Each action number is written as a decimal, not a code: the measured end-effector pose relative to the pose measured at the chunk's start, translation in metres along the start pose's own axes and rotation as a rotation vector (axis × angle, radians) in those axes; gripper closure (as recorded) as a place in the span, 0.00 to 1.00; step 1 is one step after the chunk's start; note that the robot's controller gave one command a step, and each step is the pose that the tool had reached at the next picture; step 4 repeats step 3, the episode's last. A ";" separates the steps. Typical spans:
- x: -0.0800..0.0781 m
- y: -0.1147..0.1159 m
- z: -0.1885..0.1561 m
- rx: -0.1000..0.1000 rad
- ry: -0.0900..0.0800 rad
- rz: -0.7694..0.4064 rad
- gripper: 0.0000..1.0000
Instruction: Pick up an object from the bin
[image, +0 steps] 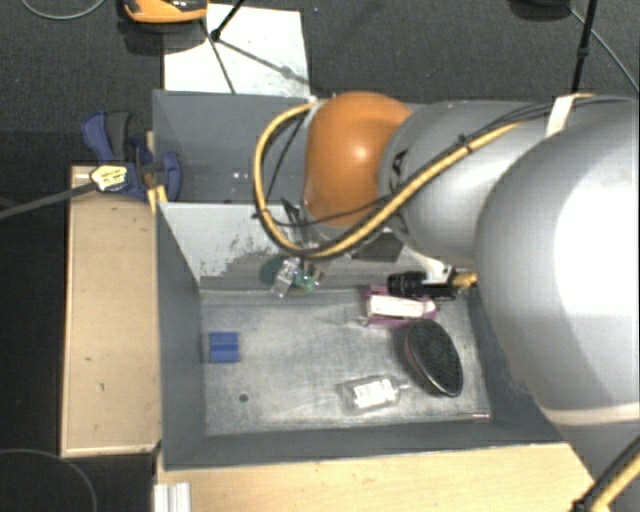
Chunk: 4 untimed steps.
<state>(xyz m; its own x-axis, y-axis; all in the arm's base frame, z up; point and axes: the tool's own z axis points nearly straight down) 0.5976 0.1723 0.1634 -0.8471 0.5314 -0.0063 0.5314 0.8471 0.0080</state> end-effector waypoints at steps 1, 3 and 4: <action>-0.001 0.001 -0.016 0.003 0.003 -0.005 1.00; -0.003 0.003 -0.032 0.001 -0.002 -0.012 1.00; -0.003 0.003 -0.032 0.001 -0.002 -0.012 1.00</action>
Offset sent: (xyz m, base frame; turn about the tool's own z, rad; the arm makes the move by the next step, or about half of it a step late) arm 0.0000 0.0001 0.0140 0.0000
